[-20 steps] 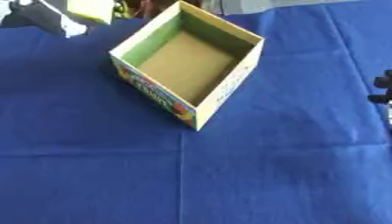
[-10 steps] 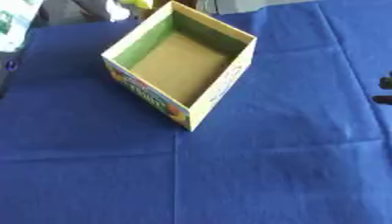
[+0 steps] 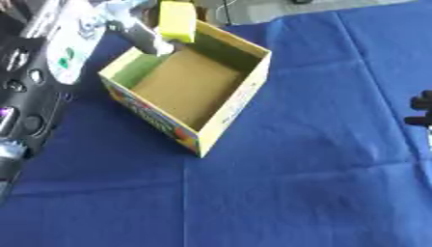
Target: Pick up objects on the table and place them in the box.
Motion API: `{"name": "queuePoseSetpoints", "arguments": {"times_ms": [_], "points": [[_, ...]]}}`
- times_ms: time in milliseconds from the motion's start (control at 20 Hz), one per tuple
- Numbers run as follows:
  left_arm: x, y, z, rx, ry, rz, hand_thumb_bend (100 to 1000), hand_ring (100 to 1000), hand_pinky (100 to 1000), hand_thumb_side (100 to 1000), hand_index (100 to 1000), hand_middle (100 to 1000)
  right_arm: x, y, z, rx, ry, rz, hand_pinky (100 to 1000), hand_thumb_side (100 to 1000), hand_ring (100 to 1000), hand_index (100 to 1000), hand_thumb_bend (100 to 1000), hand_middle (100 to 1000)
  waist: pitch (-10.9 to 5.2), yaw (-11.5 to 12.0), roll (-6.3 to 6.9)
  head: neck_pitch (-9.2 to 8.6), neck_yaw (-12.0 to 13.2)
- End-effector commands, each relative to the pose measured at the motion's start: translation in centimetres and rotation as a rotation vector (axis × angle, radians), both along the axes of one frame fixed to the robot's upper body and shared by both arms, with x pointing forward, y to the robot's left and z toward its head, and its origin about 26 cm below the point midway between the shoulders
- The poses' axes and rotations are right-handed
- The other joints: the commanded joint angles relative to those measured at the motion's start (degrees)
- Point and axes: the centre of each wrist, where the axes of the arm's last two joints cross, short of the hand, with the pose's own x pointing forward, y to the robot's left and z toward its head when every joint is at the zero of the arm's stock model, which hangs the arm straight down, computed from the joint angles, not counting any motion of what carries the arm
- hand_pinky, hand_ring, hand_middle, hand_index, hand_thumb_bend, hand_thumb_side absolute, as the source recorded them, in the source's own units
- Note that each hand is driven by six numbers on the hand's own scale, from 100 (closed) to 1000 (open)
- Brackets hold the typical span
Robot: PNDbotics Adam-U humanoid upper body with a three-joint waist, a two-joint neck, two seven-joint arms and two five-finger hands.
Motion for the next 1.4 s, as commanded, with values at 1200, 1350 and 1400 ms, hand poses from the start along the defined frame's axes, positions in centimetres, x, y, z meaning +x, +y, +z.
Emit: {"name": "queuePoseSetpoints", "arguments": {"times_ms": [1200, 1350, 1400], "points": [[1.8, 1.3, -2.4, 0.105, 0.19, 0.058, 590, 812, 555, 914, 1000, 906, 0.0, 0.2, 0.8, -0.011, -0.018, 0.005, 669, 579, 798, 754, 100, 606, -0.35, -0.3, -0.16, -0.29, -0.5], [1.6, 1.5, -2.3, 0.103, 0.155, 0.061, 648, 829, 571, 951, 1000, 926, 0.0, 0.2, 0.7, -0.01, -0.017, 0.005, 669, 579, 797, 753, 100, 605, -0.41, -0.2, -0.31, -0.28, -0.6], [1.5, 1.6, -2.1, 0.094, 0.135, 0.062, 602, 816, 551, 934, 1000, 910, -0.1, 0.2, 0.7, -0.009, -0.015, 0.005, 669, 579, 797, 753, 100, 605, -0.45, -0.1, -0.37, -0.22, -0.6]]}}
